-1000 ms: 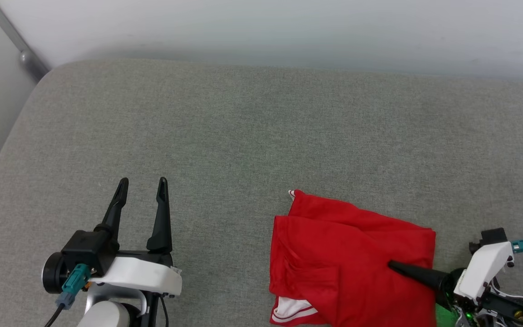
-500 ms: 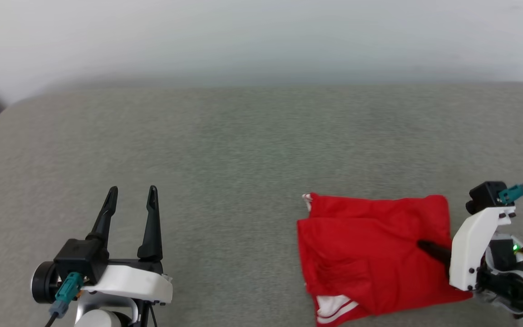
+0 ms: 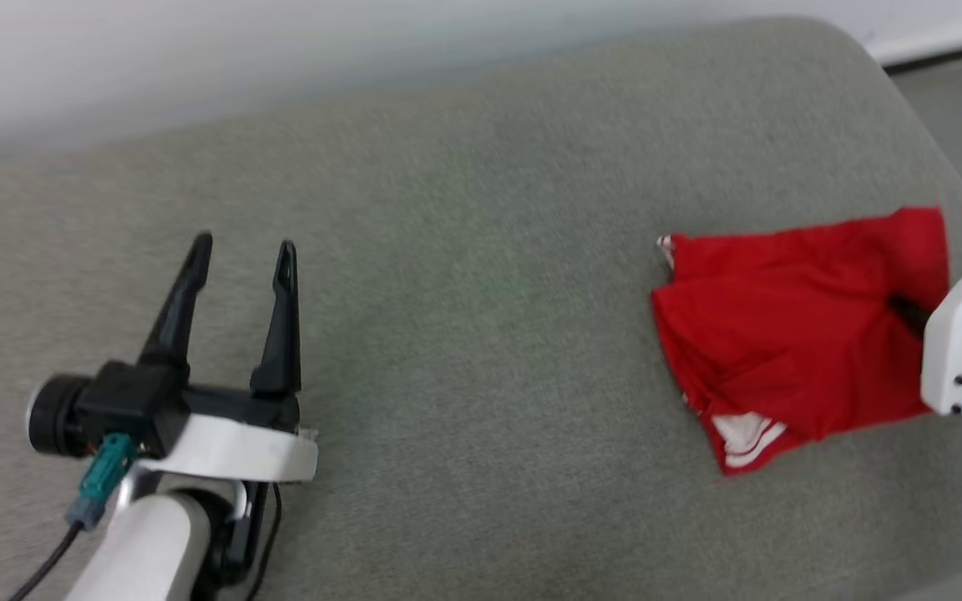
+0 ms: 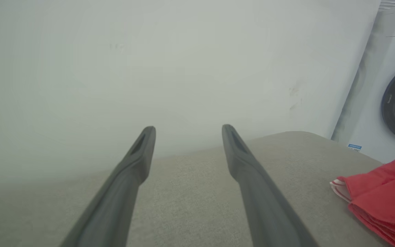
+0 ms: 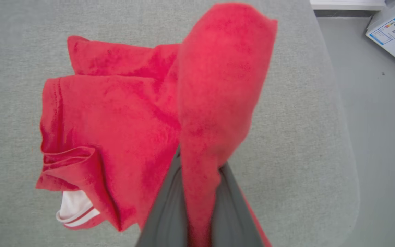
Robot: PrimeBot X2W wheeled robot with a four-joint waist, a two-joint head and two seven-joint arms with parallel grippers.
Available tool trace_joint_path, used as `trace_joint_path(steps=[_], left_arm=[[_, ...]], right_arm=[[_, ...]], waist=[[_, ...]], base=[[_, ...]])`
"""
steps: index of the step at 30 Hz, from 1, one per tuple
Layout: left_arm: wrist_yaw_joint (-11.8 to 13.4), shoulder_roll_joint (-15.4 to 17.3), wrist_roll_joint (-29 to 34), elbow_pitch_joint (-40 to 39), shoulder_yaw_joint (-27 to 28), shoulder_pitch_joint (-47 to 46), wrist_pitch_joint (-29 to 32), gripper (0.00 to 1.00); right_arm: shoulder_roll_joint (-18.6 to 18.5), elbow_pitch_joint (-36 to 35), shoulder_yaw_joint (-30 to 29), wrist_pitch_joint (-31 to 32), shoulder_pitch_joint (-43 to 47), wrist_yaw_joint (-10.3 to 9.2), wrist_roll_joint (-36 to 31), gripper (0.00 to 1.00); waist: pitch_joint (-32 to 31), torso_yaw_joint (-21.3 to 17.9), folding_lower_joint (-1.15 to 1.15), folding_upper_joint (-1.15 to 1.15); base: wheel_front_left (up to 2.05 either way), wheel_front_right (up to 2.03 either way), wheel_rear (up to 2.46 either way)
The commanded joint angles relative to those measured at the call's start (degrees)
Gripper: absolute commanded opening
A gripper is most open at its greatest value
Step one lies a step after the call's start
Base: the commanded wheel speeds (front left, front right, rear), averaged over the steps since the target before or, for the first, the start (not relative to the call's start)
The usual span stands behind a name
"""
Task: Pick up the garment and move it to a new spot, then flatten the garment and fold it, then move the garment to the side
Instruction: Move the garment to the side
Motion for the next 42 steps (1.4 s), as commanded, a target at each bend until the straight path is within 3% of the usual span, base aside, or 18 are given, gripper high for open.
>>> trace_joint_path(steps=[1, 5, 16, 17, 18, 19, 20, 30, 42], left_arm=[[-0.3, 0.89, 0.85, -0.8, -0.14, -2.2, 0.83, 1.0], [-1.46, 2.36, 3.09, -2.95, -1.38, -7.78, 3.59, 1.0], [-3.78, 4.36, 6.75, -6.64, -3.63, -17.94, 9.03, 1.0], [-3.77, 4.46, 6.96, -6.84, -3.77, -18.42, 9.36, 1.0], [-3.85, 4.57, 7.1, -7.07, -3.9, -18.84, 9.55, 1.0], [-3.9, 4.62, 7.29, -7.23, -4.01, -19.21, 9.81, 1.0], [-3.96, 4.71, 7.37, -7.21, -4.09, -19.4, 9.91, 1.0], [-3.13, 3.41, 5.85, -4.71, -4.27, -17.19, 7.72, 1.0], [-0.99, -0.66, 0.39, 2.73, -3.8, -6.06, 1.16, 1.0]], right_arm=[[-0.69, 1.13, -0.66, -2.14, -2.48, -0.03, -0.37, 0.0], [-1.84, 5.98, -2.85, -8.41, -6.44, -0.03, -1.01, 0.0], [-2.04, 16.5, -9.5, -24.19, -15.67, -0.03, -0.06, 0.0], [-2.06, 17.71, -9.92, -25.66, -16.26, -0.03, -0.58, 0.09], [-2.14, 18.61, -9.78, -27.26, -16.8, -0.03, -1.35, 0.42], [-1.89, 19.94, -10.28, -28.84, -17.44, -0.03, -1.76, 0.82], [-1.6, 21.32, -10.61, -30.25, -17.88, -0.03, -2.5, 1.0], [-1.14, 32.34, -13.49, -40.78, -18.86, -0.03, -9.39, 1.0], [1.82, 27.34, -9.71, -45.79, -4.35, -0.03, -9.48, 1.0]], waist=[[8.63, -6.63, 0.0, 0.0], [15.13, -8.21, 0.0, 0.0], [26.04, -7.85, 0.0, 0.0], [26.63, -7.75, 0.0, 0.0], [27.15, -7.62, 0.0, 0.0], [27.55, -7.5, 0.0, 0.0], [27.8, -7.38, 0.0, 0.0], [23.82, -5.31, 0.0, 0.0], [6.12, 1.1, 0.0, 0.0]], base=[[0.0, 0.0, 0.0], [0.0, 0.0, 0.0], [0.0, 0.0, 0.0], [0.0, 0.0, 0.0], [0.0, 0.0, 0.0], [0.0, 0.0, 0.0], [0.0, 0.0, 0.0], [0.0, 0.0, 0.0], [0.0, 0.0, 0.0]])
